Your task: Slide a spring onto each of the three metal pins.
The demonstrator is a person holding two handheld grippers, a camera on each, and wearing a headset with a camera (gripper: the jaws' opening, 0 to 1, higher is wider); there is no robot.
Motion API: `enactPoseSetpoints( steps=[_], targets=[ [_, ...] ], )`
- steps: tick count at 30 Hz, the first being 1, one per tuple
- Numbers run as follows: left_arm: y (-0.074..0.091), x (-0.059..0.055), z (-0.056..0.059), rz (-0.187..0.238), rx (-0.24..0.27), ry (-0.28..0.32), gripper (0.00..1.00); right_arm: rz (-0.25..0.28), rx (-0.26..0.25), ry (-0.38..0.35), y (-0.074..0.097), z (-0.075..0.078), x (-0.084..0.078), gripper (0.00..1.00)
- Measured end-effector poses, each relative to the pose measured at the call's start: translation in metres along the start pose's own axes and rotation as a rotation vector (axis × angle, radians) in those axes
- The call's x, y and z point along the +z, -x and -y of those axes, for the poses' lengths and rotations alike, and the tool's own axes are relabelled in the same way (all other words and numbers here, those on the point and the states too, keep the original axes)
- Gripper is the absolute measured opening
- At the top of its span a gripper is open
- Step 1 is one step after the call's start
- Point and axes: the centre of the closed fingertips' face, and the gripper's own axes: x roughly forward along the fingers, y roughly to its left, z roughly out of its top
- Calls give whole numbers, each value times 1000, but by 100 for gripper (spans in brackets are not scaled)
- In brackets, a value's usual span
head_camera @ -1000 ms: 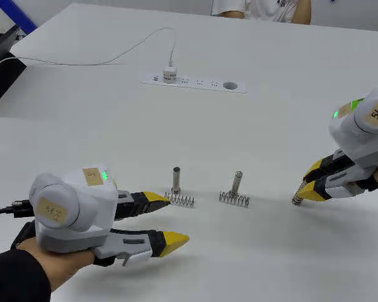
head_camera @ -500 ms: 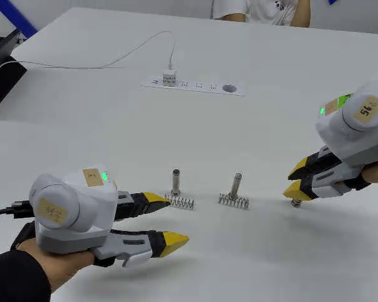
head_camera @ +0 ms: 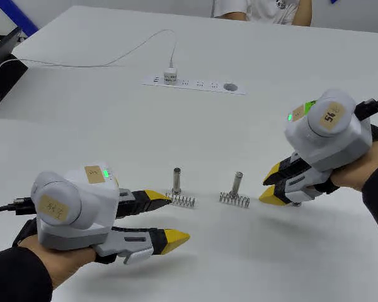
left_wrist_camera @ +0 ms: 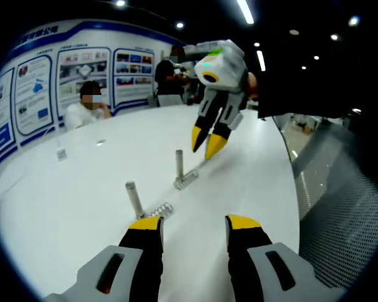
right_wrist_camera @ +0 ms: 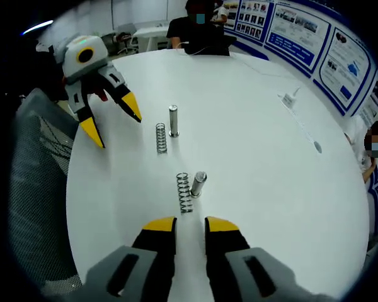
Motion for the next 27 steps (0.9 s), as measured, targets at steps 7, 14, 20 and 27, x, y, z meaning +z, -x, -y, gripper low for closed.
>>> enactPoseSetpoints(
  steps=[7, 14, 20, 27],
  targets=[
    [0, 0, 0, -3, -1, -1, 40, -12, 20, 11, -16, -3, 1, 17],
    [-2, 0, 0, -3, -3, -1, 40, -25, 32, 10, -26, -3, -2, 16],
    [-2, 1, 1, -3, -5, -3, 39, -28, 43, 6, -34, -1, -3, 15],
    [-3, 2, 1, -2, -6, -4, 39, -50, 62, 7, -41, -3, -5, 13]
  ],
)
